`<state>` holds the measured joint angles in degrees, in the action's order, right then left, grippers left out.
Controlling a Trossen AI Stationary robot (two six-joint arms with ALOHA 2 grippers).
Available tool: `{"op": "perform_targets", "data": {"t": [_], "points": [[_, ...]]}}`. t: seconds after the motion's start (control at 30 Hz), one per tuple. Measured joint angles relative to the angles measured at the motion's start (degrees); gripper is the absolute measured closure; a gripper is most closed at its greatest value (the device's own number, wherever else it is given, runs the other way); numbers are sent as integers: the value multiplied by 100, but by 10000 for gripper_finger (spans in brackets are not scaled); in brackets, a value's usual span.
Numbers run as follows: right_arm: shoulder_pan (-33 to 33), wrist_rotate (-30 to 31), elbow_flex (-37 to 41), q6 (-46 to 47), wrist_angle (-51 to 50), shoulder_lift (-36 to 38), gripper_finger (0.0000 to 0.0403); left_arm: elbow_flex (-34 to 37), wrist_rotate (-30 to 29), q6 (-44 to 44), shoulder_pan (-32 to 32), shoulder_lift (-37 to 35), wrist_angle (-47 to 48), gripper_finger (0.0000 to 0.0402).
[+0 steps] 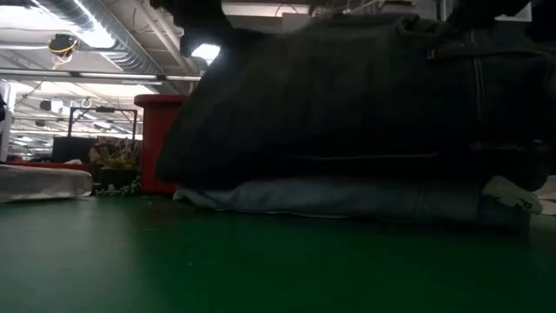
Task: Fold Laundry from Bin
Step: Stack the dark blue pants on top of the folded blue pants
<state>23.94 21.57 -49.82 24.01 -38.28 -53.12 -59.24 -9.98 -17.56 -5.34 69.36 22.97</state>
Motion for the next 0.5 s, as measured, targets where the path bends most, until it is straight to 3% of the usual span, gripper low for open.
{"op": "perform_targets", "data": {"t": [0.37,0.5], "points": [[0,614,-1,-2,-811,-305,370,-2,-1126,552,-77,1286,-275,397],[0,903,0,2,-1126,-588,370,-2,-1287,790,-194,1564,-576,397]]}}
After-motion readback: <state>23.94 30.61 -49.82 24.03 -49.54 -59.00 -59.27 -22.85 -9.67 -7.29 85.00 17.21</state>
